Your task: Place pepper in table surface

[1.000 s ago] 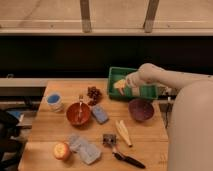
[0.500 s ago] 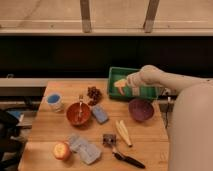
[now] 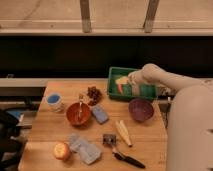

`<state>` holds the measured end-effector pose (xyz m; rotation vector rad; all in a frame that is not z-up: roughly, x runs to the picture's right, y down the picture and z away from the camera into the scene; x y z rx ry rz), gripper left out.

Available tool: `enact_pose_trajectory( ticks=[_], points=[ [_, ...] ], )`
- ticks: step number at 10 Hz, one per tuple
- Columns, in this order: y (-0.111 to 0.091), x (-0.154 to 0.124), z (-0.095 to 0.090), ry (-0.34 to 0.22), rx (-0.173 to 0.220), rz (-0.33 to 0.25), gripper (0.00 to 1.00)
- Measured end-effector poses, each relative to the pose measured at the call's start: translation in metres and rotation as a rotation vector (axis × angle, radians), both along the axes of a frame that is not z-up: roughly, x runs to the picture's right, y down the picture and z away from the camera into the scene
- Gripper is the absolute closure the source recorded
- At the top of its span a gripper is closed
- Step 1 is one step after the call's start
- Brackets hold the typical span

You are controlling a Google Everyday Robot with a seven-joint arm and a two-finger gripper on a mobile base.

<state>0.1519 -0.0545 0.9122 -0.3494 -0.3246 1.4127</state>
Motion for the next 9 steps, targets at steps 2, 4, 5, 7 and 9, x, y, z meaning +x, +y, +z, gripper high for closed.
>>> enact_pose_trajectory(
  ticks=[2, 4, 5, 7, 9],
  points=[
    [0.007, 0.015, 0.006, 0.026, -0.018, 0.0, 0.31],
    [0.015, 0.015, 0.013, 0.031, -0.044, -0.011, 0.31],
    [0.022, 0.011, 0.02, 0.02, -0.059, -0.009, 0.31],
    [0.034, 0.005, 0.029, -0.012, -0.085, -0.011, 0.31],
    [0.043, -0.012, 0.035, -0.045, -0.108, -0.023, 0.31]
  ],
)
